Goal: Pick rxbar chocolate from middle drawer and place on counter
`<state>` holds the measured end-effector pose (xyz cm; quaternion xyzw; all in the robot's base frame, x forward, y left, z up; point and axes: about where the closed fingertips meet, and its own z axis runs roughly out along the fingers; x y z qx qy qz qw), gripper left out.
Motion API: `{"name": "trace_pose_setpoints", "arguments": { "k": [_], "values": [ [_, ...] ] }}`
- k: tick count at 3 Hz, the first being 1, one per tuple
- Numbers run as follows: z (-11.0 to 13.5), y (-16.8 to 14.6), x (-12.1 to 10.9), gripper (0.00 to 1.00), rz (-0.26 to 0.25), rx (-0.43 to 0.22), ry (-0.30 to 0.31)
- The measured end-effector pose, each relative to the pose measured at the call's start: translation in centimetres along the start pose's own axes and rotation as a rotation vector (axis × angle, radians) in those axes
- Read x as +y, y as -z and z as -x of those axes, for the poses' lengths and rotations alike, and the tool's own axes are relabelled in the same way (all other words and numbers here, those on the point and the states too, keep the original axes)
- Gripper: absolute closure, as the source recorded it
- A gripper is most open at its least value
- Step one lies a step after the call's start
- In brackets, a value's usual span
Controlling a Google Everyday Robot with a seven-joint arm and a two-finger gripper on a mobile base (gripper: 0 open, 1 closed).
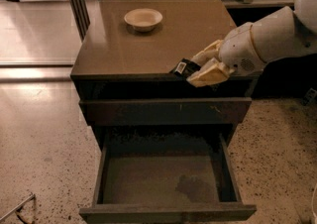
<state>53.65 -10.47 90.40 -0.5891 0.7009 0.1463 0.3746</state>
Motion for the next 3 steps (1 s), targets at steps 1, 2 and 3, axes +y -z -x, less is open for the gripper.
{"name": "trace_pose_setpoints", "arguments": {
  "k": [1,2,3],
  "values": [
    [0.4,-2.2,-6.3,1.0,-0.071,0.005,-0.03],
    [0.9,-4.6,-12.1,1.0,-0.124,-0.022,-0.045],
    [0.2,-7.2,-16.3,1.0,-0.162,-0.067,-0.064]
  ]
}}
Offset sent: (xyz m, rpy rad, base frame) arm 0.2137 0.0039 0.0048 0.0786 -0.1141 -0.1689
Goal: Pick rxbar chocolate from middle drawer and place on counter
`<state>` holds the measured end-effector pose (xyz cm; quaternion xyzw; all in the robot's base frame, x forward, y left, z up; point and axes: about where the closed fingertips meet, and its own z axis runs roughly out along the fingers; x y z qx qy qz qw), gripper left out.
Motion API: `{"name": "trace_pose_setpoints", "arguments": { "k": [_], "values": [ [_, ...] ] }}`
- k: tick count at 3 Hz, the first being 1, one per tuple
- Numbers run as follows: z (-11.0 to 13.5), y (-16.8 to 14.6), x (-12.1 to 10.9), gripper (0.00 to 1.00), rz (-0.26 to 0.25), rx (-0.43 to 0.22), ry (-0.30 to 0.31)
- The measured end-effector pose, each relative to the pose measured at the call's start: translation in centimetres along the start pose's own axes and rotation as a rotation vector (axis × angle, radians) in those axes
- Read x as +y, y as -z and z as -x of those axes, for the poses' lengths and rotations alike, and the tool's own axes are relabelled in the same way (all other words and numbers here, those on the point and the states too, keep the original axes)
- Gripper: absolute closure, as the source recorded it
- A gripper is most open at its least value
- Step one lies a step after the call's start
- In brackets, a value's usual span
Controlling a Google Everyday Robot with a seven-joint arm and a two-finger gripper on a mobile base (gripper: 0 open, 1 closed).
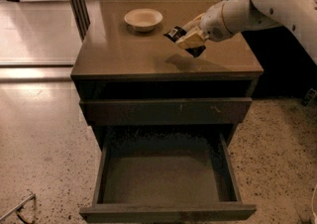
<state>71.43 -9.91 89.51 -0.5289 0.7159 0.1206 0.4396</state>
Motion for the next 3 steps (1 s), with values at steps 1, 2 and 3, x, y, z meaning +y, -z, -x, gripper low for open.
{"name": "trace_pose_setpoints", "arguments": {
  "k": [1,2,3],
  "values": [
    [-1.3,-2.7,-2.0,1.0,-0.019,-0.04,-0.02],
    [-2.4,-4.7,-3.1,1.0,-0.023,-0.066,-0.039],
    [-2.6,-5.0,-3.2,0.84,-0.022,-0.068,-0.043]
  ]
}}
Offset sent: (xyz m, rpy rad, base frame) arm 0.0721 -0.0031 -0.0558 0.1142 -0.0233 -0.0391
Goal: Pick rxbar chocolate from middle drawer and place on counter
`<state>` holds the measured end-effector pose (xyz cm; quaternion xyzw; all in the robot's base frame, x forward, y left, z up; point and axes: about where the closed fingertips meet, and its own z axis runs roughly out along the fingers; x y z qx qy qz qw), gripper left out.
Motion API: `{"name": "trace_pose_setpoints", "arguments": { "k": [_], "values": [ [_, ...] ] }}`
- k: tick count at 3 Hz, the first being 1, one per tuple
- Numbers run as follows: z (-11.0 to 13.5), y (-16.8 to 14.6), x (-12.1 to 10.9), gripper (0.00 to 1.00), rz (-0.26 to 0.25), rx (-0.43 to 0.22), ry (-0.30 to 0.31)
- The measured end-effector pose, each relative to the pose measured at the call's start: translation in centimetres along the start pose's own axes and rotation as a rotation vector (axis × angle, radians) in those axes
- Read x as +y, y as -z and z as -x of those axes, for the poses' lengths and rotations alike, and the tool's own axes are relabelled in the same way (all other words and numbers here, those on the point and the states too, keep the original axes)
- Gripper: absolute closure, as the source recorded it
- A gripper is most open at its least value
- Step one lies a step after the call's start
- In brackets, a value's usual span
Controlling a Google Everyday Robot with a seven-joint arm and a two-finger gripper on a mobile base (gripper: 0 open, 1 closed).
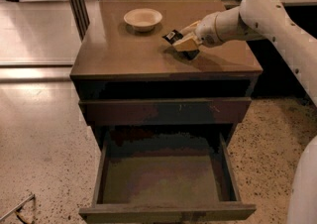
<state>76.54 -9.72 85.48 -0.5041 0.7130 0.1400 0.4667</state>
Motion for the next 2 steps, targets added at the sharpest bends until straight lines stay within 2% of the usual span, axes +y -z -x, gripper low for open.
{"name": "trace_pose_setpoints", "arguments": {
  "k": [2],
  "values": [
    [0.0,-0.01,0.0,0.37,0.0,0.0,0.0]
  ]
}}
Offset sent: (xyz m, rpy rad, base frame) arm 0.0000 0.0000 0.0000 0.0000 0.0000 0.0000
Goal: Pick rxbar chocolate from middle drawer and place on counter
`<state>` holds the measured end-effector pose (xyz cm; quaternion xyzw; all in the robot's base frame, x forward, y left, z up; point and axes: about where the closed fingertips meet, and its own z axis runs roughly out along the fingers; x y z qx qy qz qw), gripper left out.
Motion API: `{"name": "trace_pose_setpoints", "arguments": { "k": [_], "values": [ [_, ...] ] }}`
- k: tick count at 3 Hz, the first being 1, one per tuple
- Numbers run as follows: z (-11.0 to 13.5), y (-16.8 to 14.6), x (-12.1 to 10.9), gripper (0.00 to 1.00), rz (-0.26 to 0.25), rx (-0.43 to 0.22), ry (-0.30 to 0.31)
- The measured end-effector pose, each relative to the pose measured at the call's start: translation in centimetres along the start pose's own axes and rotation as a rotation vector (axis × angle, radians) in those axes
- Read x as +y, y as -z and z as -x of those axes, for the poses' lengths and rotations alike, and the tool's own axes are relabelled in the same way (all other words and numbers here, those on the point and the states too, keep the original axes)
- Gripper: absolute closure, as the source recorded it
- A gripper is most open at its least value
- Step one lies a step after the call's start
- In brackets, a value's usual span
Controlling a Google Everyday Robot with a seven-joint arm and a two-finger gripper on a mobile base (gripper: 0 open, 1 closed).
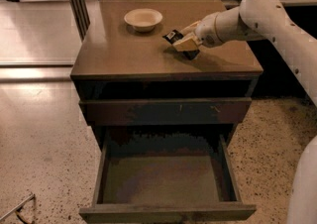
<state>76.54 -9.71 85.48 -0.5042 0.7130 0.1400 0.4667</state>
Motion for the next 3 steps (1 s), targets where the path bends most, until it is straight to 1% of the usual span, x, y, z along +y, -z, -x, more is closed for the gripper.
{"name": "trace_pose_setpoints", "arguments": {
  "k": [1,2,3],
  "values": [
    [0.0,0.0,0.0,0.14,0.0,0.0,0.0],
    [0.0,-0.02,0.01,0.0,0.0,0.0,0.0],
    [0.0,-0.02,0.01,0.0,0.0,0.0,0.0]
  ]
}}
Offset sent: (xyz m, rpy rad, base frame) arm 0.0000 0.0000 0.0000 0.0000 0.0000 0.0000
